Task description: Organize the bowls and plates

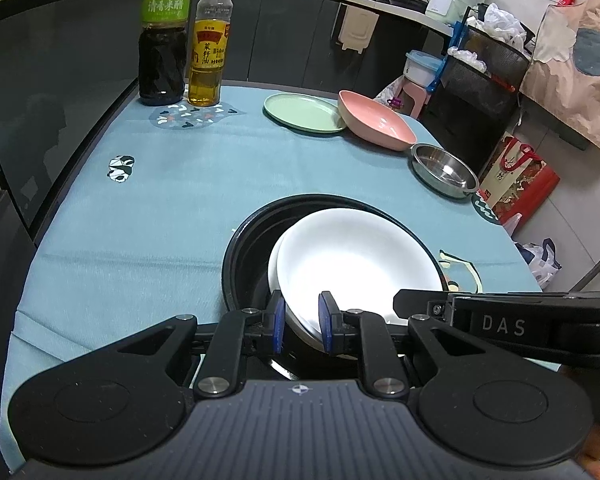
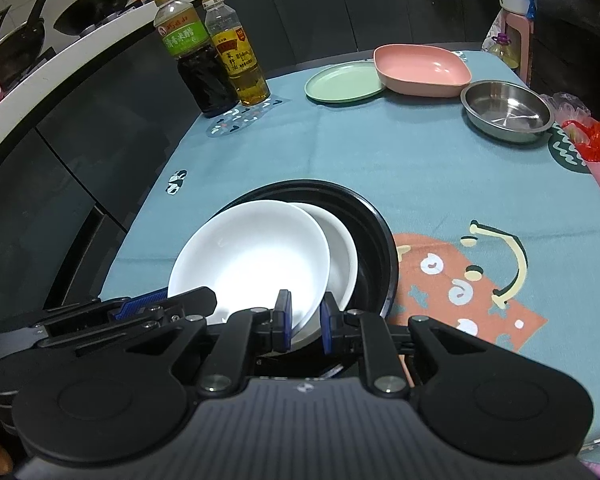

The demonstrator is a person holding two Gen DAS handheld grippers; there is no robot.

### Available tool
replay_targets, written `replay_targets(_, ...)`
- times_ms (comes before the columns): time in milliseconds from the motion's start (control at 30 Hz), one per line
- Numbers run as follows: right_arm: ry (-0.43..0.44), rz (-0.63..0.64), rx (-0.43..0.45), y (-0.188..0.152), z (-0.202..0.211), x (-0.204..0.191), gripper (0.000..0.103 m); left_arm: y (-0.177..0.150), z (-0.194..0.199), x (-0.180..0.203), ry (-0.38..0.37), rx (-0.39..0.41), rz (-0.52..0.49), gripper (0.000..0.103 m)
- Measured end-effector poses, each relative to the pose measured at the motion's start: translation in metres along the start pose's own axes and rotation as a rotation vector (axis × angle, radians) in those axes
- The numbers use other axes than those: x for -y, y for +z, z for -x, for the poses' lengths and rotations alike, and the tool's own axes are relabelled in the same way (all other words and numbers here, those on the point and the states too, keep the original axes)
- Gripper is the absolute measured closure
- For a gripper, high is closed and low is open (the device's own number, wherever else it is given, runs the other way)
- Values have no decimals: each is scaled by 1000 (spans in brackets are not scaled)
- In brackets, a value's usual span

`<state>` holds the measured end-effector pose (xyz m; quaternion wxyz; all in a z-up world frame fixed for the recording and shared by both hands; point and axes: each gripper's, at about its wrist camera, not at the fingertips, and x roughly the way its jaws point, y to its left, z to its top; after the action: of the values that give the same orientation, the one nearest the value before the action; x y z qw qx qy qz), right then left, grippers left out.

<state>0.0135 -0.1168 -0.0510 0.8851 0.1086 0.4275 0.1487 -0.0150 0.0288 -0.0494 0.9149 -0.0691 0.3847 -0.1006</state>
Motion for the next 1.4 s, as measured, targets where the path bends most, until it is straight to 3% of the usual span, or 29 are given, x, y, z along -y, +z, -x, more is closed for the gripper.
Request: replay_targets(1400,19,-73,19,-3,1,20,101,-5,-9,-6,23,-33,25,86)
